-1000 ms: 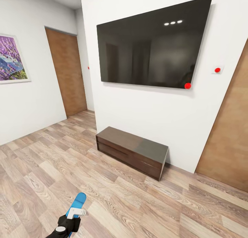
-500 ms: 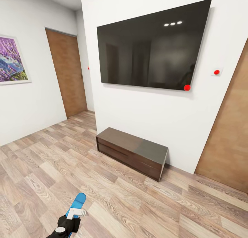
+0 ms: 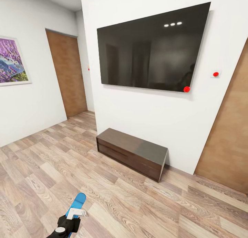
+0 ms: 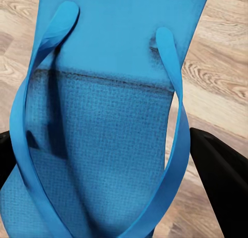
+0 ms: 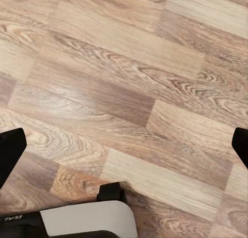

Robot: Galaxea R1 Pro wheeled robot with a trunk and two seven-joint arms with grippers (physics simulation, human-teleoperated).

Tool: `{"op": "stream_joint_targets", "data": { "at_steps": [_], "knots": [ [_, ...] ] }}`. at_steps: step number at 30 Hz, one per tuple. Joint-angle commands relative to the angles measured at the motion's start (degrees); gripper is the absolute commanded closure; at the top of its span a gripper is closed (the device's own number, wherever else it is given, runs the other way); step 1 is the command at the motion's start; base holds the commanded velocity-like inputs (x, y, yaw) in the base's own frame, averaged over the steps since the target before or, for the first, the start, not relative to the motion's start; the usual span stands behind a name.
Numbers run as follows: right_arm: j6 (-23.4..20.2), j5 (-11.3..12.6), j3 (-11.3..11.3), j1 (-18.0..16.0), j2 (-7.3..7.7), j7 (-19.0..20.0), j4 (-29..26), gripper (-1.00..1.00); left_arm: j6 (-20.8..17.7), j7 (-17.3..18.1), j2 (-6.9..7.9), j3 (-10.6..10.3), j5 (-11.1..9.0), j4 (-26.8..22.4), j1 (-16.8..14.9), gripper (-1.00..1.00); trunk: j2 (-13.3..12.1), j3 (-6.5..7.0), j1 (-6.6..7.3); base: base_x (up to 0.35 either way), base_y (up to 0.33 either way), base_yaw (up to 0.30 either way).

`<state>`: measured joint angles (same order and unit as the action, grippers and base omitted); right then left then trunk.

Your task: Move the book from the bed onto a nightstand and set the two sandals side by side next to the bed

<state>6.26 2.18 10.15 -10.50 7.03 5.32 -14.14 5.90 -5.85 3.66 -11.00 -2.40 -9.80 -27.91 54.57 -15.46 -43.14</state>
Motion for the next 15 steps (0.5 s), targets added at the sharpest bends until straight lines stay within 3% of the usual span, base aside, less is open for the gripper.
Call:
{"op": "stream_joint_targets", "data": {
  "at_steps": [1, 15],
  "knots": [
    [0.2, 0.1, 0.3, 0.0, -0.05, 0.6, 0.1, -1.0, 0.2, -0.3, 0.02, -0.5, -0.2, 0.0, 0.0, 1.0, -0.4, 0.11, 0.22, 0.0, 0.0, 0.0],
    [0.3, -0.4, 0.3, 0.0, 0.0, 0.8, 0.5, -1.0, 0.2, -0.3, 0.0, -0.5, -0.2, 0.1, 0.0, 1.0, -6.0, 2.63, 3.3, 0.0, 0.0, 0.0]
  ]
}}
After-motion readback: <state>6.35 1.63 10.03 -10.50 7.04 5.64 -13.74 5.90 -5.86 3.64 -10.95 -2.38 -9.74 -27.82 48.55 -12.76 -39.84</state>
